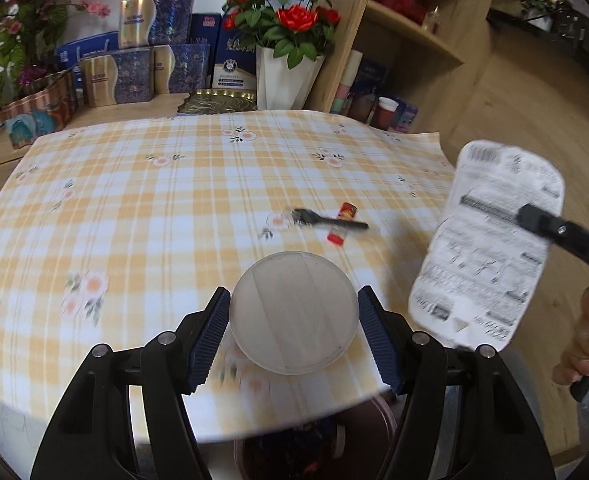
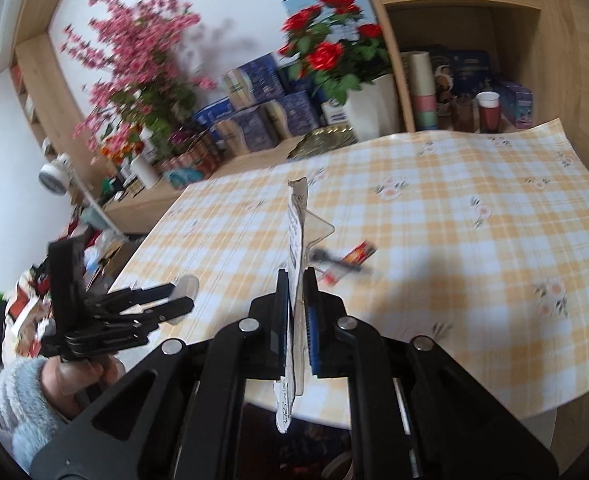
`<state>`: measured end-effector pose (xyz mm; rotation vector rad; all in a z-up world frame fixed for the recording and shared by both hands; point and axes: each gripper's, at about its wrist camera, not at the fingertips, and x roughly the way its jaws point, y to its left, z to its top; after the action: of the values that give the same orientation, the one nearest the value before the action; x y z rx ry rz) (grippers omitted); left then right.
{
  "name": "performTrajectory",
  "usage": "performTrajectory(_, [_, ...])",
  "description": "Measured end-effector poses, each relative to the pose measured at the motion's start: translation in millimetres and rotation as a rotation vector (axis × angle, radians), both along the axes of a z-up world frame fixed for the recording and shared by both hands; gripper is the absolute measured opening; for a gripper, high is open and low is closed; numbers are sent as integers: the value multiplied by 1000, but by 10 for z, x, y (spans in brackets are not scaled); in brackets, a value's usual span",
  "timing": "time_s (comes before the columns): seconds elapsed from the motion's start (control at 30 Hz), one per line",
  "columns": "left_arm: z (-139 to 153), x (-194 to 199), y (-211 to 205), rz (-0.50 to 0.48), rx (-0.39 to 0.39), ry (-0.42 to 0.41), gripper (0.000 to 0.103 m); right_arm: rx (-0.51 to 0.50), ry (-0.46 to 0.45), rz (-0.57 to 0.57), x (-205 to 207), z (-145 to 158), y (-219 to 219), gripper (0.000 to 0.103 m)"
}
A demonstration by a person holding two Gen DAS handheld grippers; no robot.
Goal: Collect trash
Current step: 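Lift the clear lid and paper packet off the table, then carry the lid and packet down over the brown bin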
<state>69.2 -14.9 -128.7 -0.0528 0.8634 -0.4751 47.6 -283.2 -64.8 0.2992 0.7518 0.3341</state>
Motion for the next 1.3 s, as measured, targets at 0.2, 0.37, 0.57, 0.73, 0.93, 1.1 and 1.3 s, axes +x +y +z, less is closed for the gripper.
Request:
performTrajectory(0.2, [80,-583,294,25,-19,-14,64,-22,39,100,-470,-184,388,12])
performTrajectory(0.37, [107,-939,429,38,-22,-28,64,-52,76,200,-770,-399,687,12])
performTrajectory(0.57, [88,-1040,565,61,-36,-22,64,-216,120,321,-893,-786,1058,12])
performTrajectory(0.73, [8,-966,619,79,-49,-2,64,-193,222,376,-774,-1139,1144,12])
performTrajectory(0.93, [-117,-913,642,87,-50,25,64,-220,323,456,-699,-1504,1307,12])
performTrajectory(1.1, [-180,-885,659,92,-46,39,64,-231,369,462,-601,-1701,1357,12])
performTrajectory(1.3, [-234,-865,650,87,-43,48,64,-185,438,365,-410,-1849,1209,23])
